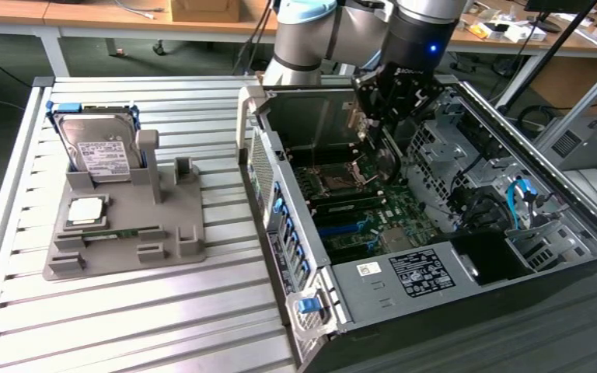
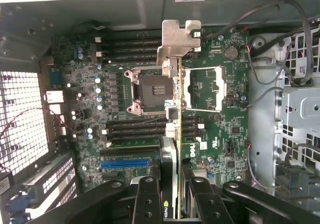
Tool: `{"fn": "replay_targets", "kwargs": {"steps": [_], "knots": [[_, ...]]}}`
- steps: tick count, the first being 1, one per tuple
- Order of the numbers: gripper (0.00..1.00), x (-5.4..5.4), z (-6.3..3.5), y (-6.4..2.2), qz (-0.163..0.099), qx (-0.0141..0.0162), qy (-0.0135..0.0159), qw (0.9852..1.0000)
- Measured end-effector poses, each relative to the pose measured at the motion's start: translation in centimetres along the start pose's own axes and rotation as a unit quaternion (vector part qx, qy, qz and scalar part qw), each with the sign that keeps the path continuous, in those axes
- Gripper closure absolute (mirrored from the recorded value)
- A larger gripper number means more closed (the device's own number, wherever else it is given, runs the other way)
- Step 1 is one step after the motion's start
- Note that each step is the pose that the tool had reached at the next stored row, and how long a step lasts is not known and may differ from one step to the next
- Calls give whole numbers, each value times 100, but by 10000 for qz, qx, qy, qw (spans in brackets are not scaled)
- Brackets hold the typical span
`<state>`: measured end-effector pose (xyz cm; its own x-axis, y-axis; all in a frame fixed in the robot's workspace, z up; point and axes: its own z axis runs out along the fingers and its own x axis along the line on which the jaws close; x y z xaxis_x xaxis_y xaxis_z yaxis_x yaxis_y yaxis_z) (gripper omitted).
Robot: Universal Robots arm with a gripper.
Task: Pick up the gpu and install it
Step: 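Pick up the gpu and move the gpu toward the slot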
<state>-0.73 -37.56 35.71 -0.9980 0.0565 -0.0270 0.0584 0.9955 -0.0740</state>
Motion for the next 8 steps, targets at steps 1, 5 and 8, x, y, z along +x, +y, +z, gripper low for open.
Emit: {"fn": "replay_targets", "kwargs": {"steps": [1,5,8], "knots": [[73,0,4,0,0,0,0,10000],[73,0,24,2,0,0,0,10000],[73,0,37,3,0,0,0,10000]]}}
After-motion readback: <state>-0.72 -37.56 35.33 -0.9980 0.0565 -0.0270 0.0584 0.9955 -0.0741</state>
